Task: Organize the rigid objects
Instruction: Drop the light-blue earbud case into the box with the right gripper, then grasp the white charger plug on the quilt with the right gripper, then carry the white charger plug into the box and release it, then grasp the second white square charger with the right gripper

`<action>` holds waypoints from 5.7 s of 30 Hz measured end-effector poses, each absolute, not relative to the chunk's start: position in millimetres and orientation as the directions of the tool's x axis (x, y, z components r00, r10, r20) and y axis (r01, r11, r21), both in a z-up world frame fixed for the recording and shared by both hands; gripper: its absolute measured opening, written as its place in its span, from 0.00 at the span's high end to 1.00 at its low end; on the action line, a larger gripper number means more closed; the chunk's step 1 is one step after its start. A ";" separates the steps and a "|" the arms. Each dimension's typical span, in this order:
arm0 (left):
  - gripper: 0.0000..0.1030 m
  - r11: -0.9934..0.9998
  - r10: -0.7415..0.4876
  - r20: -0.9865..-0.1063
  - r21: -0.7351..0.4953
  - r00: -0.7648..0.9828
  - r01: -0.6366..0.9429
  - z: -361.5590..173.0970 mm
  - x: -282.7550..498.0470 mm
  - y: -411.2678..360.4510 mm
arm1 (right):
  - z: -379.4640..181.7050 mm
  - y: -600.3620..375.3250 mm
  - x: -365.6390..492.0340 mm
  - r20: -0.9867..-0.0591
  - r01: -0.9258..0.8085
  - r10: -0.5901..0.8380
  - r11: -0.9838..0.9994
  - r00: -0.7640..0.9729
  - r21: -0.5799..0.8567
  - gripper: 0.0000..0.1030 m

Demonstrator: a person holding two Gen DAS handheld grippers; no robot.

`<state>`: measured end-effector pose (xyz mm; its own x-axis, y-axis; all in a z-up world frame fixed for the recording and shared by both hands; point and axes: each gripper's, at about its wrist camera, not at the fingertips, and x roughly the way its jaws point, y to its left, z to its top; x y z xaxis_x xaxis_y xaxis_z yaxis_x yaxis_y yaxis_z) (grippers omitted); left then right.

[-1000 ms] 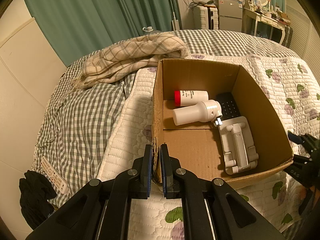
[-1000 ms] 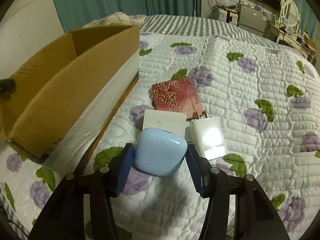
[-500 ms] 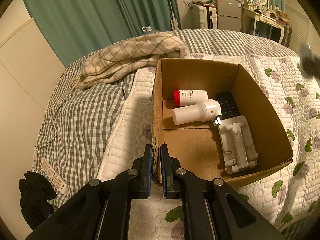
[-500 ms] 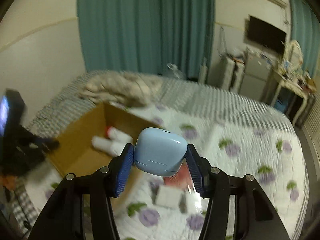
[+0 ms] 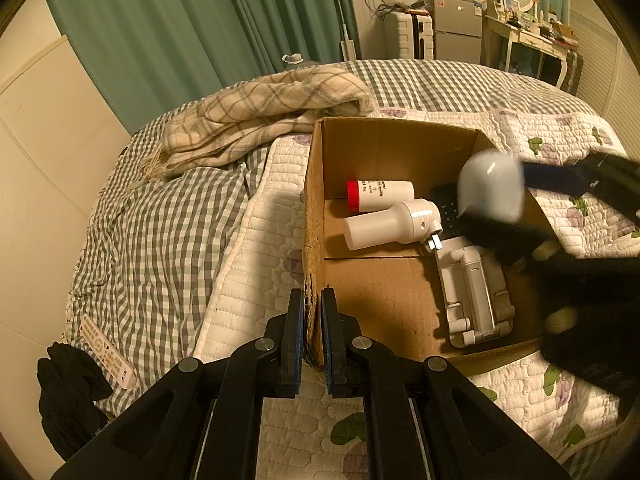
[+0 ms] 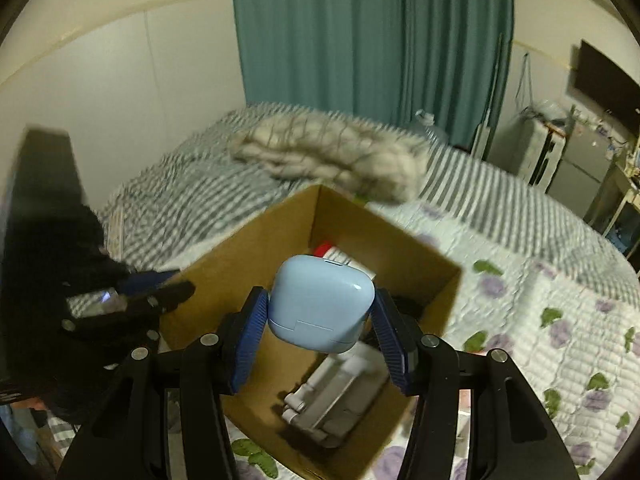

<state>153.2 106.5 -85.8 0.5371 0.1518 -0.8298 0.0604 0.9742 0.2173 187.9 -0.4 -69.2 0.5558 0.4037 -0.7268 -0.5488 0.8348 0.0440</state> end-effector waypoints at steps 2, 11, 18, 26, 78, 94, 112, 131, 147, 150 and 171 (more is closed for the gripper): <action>0.93 0.975 0.148 -0.830 0.214 0.537 0.062 -85.7 153.1 106.6 | -79.2 1.2 189.4 -0.746 -0.554 0.396 0.831 0.536 0.042 0.48; 0.93 0.975 0.146 -0.831 0.211 0.537 0.062 -84.8 153.1 106.3 | -113.0 7.0 204.3 -0.816 -0.550 0.389 0.828 0.427 0.107 0.48; 0.93 0.976 0.143 -0.832 0.208 0.536 0.063 -85.3 152.8 106.3 | -105.5 -1.9 201.1 -0.790 -0.525 0.407 0.841 0.459 0.128 0.16; 0.93 0.974 0.152 -0.830 0.217 0.536 0.061 -89.7 148.7 103.2 | -47.0 -72.3 188.4 -0.696 -0.425 0.356 0.902 0.623 0.081 0.12; 0.93 0.967 0.192 -0.826 0.253 0.530 0.043 -86.0 152.3 100.0 | -204.8 -190.6 222.9 -0.892 -0.252 0.180 0.965 0.415 0.077 0.61; 0.93 0.970 0.178 -0.828 0.238 0.531 0.045 -84.5 151.5 102.0 | -31.9 -167.0 202.8 -0.693 -0.314 0.214 0.949 0.688 -0.019 0.61; 0.93 0.971 0.177 -0.828 0.236 0.532 0.044 -85.2 151.6 105.4 | -38.8 -13.0 190.8 -0.718 -0.586 0.454 0.806 0.528 0.079 0.61; 0.93 0.973 0.170 -0.829 0.227 0.532 0.042 -85.0 151.7 107.3 | -95.1 0.7 201.2 -0.793 -0.562 0.421 0.818 0.440 0.123 0.61; 0.93 0.972 0.175 -0.827 0.233 0.534 0.042 -86.2 151.7 103.5 | 14.0 -99.1 182.2 -0.584 -0.407 0.356 0.912 0.730 0.047 0.08; 0.93 0.972 0.175 -0.827 0.233 0.534 0.042 -86.3 151.8 103.6 | 20.3 -118.5 178.4 -0.560 -0.342 0.281 0.940 0.780 -0.005 0.05; 0.93 0.970 0.182 -0.825 0.240 0.535 0.041 -86.6 151.7 107.4 | -175.1 -155.1 193.9 -0.810 -0.217 0.152 0.976 0.567 0.031 0.02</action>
